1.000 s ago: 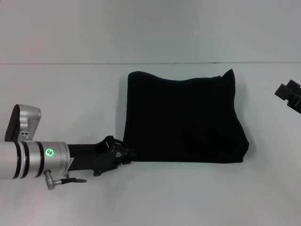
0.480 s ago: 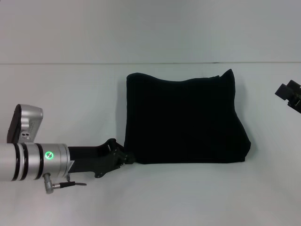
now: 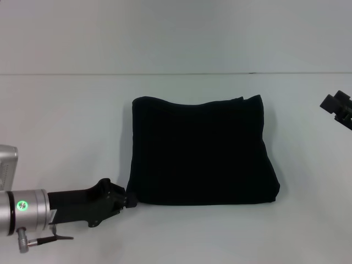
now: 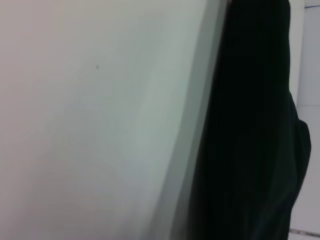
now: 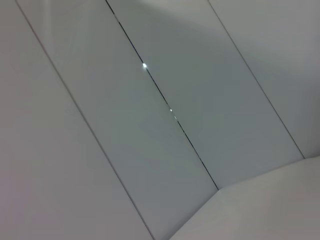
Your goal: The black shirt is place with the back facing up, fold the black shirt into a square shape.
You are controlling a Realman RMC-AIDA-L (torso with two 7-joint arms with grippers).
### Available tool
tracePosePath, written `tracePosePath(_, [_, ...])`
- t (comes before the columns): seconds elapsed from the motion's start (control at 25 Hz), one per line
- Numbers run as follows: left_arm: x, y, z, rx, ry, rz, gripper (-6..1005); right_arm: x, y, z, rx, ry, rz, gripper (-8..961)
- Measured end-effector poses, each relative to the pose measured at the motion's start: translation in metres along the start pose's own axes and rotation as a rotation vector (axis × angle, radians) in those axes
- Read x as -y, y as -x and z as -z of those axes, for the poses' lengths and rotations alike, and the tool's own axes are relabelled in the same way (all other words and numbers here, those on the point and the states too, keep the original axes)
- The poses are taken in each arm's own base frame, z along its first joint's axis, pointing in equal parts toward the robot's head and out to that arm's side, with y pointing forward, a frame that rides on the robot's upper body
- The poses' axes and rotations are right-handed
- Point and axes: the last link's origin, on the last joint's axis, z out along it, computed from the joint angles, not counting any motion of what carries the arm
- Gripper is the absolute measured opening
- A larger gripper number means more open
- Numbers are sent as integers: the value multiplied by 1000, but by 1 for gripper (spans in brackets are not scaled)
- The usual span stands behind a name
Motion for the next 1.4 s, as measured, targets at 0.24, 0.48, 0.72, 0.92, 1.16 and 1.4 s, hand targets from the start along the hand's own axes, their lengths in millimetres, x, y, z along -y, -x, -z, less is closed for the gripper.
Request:
tracePosePath(0.24, [-6, -3, 8, 19, 26, -41, 34, -1, 1, -4, 1, 8, 2, 786])
tracePosePath(0.48, [-7, -13, 36, 39, -38, -80, 77, 2, 4, -2, -9, 2, 8, 787])
tracePosePath(0.72, [-48, -30, 57, 11, 96, -536, 301, 9, 4, 8, -157, -7, 73, 787])
tracePosePath(0.92, [-77, -39, 32, 22, 125, -992, 525, 4, -6, 10, -332, 64, 242, 787])
tracePosePath(1.16, [-99, -44, 6, 18, 123, -1232, 702, -5, -17, -11, -423, 150, 306, 787])
tracePosePath(1.4, [-88, -32, -15, -37, 112, -1334, 849, -8, -21, -31, -427, 171, 302, 787])
